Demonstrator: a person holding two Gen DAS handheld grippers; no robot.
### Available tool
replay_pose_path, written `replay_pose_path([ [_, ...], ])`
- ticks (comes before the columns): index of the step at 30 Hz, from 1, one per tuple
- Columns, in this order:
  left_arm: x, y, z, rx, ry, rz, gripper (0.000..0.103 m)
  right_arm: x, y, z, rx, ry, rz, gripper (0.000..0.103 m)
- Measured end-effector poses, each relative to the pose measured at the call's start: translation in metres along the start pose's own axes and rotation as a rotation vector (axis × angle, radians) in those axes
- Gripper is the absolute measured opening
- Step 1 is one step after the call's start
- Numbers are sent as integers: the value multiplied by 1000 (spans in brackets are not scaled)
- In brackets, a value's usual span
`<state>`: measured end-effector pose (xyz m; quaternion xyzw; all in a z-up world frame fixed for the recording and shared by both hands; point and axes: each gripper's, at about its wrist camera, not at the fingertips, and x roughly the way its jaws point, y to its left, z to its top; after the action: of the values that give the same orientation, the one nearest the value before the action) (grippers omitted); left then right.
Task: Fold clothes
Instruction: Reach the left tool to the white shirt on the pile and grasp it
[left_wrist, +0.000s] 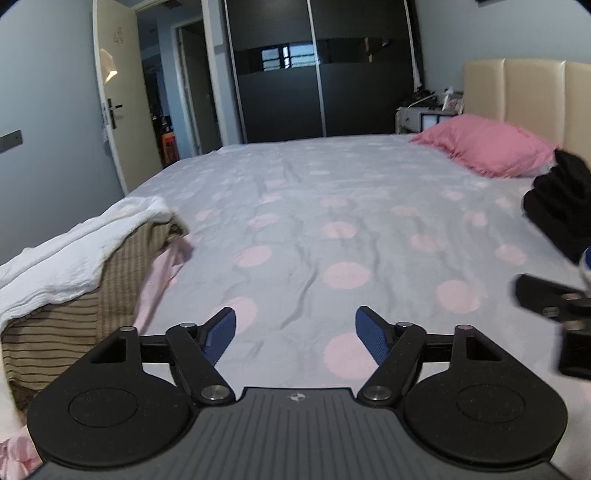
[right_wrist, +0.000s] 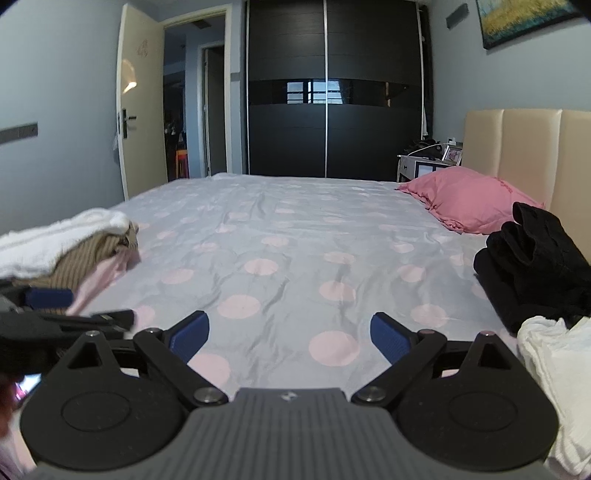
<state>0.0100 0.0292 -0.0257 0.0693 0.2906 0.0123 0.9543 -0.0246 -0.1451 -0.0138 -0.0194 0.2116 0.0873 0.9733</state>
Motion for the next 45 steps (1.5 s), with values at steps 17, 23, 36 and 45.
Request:
replay_pose_path([
  [17, 64, 159, 12, 249, 144, 344, 56, 33, -32, 16, -120, 188, 88, 96],
  [23, 104, 211, -8, 427, 165, 465, 57, 51, -35, 21, -230, 209, 95, 96],
  [36, 127, 267, -1, 325, 154, 484, 37, 100, -18, 14, -212, 254, 162, 96],
  [45, 89, 270, 42, 196, 50, 490, 8, 84, -14, 16, -204, 198, 148, 96],
])
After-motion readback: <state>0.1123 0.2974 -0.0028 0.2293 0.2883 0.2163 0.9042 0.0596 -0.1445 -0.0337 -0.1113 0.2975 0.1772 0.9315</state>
